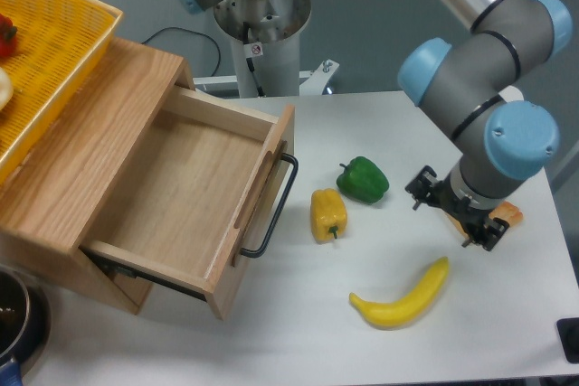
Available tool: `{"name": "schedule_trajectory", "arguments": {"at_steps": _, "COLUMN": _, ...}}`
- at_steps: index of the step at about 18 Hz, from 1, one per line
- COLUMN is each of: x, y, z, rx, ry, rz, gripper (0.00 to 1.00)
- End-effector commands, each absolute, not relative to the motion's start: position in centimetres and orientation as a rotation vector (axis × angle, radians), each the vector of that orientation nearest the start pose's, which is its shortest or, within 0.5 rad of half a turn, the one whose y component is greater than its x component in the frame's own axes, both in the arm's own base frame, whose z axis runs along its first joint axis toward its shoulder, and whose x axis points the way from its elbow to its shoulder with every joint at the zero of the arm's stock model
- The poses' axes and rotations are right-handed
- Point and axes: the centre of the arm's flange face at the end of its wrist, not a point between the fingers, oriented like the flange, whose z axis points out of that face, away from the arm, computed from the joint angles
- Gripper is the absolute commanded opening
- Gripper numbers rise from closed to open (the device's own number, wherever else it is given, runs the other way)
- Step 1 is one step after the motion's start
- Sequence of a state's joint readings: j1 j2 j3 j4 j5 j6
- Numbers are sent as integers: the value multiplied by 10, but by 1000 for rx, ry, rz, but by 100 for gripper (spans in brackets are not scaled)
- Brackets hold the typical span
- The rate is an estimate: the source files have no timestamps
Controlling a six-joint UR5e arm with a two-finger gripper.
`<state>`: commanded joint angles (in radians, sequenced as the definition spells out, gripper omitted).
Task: Pick up the banana
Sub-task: 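Move the open gripper down toward the stem end of the yellow banana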
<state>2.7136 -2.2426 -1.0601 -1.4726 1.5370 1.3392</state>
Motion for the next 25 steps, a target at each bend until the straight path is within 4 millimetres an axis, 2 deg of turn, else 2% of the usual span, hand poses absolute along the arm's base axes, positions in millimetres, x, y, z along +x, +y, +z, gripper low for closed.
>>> {"name": "schedule_trajectory", "arguments": {"at_steps": 6, "x": -624, "y": 434, "z": 325, "rx": -3107, "ry": 299, "rz": -109, "gripper": 100}}
{"name": "schedule_trajectory", "arguments": {"at_steps": 8, "x": -632, "y": 422, "z": 334, "rx": -3104, "ry": 266, "rz": -81, "gripper": 100}}
{"name": "schedule_trajectory", "arguments": {"at_steps": 10, "x": -637, "y": 420, "z": 335, "rx": -3086, "ry": 253, "rz": -65, "gripper": 100}}
{"name": "schedule_trajectory", "arguments": {"at_steps": 14, "x": -649, "y": 430, "z": 302, "rx": -3072, "ry": 250, "rz": -33, "gripper": 100}}
{"name": "schedule_trajectory", "arguments": {"at_steps": 19, "x": -654, "y": 439, "z": 278, "rx": -3059, "ry": 266, "rz": -32, "gripper": 100}}
{"name": "schedule_trajectory", "arguments": {"at_steps": 22, "x": -651, "y": 449, "z": 256, "rx": -3056, "ry": 296, "rz": -30, "gripper": 100}}
{"name": "schedule_trajectory", "arguments": {"at_steps": 25, "x": -643, "y": 448, "z": 230, "rx": -3046, "ry": 304, "rz": 10, "gripper": 100}}
